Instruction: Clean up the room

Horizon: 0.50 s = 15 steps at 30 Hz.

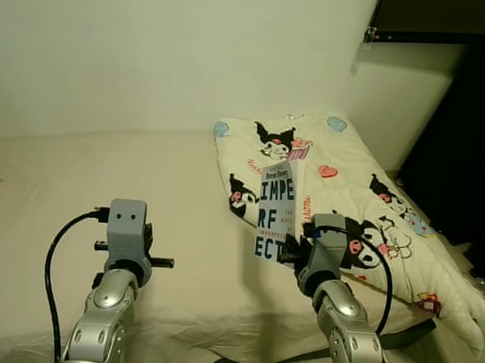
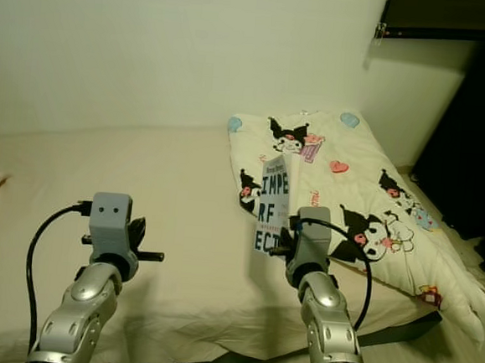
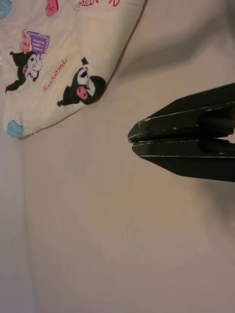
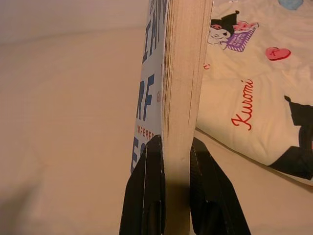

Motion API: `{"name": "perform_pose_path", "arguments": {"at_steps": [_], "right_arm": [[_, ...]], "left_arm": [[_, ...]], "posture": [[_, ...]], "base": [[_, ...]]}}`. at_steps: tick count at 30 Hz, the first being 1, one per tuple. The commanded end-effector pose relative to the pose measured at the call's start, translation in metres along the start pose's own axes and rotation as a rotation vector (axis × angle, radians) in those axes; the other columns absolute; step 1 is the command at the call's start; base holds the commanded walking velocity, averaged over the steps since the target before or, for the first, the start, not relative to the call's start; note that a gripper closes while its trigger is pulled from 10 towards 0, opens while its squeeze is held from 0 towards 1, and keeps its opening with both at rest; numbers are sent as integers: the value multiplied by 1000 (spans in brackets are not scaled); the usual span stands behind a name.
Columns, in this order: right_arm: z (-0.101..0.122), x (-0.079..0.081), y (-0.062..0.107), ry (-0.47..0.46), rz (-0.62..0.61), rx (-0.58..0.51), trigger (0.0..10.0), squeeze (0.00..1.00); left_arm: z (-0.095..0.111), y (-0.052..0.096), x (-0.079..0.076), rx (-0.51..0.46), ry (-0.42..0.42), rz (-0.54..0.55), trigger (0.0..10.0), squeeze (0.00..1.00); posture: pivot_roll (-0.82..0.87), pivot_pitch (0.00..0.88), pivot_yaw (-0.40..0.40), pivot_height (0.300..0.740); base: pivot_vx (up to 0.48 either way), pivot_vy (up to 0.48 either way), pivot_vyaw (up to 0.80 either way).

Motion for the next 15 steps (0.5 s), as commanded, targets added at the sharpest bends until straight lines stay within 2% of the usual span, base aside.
{"name": "perform_pose_path", "arguments": {"at_steps": [1, 6, 8, 10, 15], "right_arm": [[9, 3, -3, -9, 7, -26, 10000, 0], [8, 7, -2, 16, 29, -19, 10000, 0], [12, 15, 1, 23, 62, -46, 10000, 0], [15, 21, 2, 24, 75, -65, 10000, 0], [16, 31, 1, 55, 84, -44, 10000, 0]], "left_arm": [[-4, -1, 4, 19, -1, 8, 10000, 0], [-10, 1, 9, 37, -1, 31, 10000, 0], [-20, 8, 15, 75, 18, 45, 10000, 0], [-21, 9, 20, 85, 1, 53, 10000, 0], [-7, 8, 31, 40, -38, 81, 10000, 0]], "posture": [[-54, 41, 2, 740], [-58, 42, 4, 740], [-55, 41, 14, 740], [-50, 51, 15, 740], [-25, 78, -24, 740]], "base": [[0, 0, 0], [0, 0, 0], [0, 0, 0], [0, 0, 0], [0, 0, 0]]}}
Point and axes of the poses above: a point about 5 cm out from each wrist's last joint towards the gripper, its own y axis pointing back from the gripper into the wrist, its own z axis along the axis of the wrist's last joint, x = y × z, the point moved 5 cm from there along -y, pointing out of the wrist towards the gripper, and after that the axes turned 10 degrees about y, right-handed, at the moved point
